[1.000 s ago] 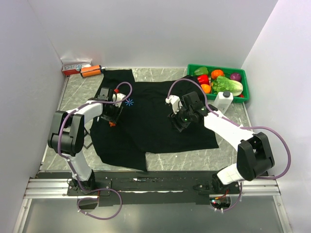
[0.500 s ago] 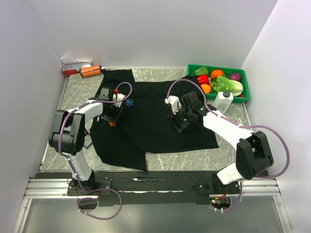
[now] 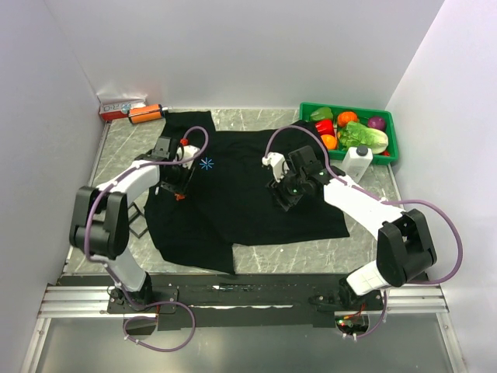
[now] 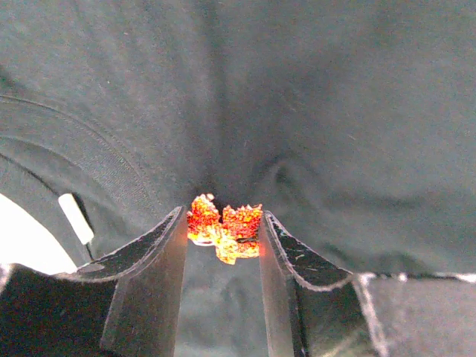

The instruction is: Remove the brooch from the garment

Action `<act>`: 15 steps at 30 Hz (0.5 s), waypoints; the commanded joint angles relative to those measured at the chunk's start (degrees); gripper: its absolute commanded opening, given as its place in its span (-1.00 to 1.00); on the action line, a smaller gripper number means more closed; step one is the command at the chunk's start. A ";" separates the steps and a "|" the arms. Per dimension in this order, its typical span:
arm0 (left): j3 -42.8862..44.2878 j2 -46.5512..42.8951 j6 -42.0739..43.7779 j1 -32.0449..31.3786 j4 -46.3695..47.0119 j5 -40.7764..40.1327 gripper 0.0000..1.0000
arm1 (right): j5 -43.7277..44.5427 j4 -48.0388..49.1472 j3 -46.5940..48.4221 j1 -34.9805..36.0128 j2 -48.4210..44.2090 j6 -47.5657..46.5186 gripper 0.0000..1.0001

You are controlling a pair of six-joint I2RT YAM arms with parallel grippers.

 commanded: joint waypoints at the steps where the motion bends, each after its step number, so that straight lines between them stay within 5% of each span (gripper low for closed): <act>1: 4.27 -4.99 0.07 0.10 -7.12 5.58 -0.92 | -0.60 -0.12 2.83 0.95 0.43 -0.43 0.25; 8: 5.42 -8.33 3.23 0.02 -18.45 11.28 -0.99 | -0.61 -1.26 2.57 1.39 0.00 -0.78 0.24; 15: 6.39 -4.29 10.52 -2.53 -32.26 25.87 -0.99 | -1.66 -2.14 1.60 1.65 -1.06 -0.43 0.24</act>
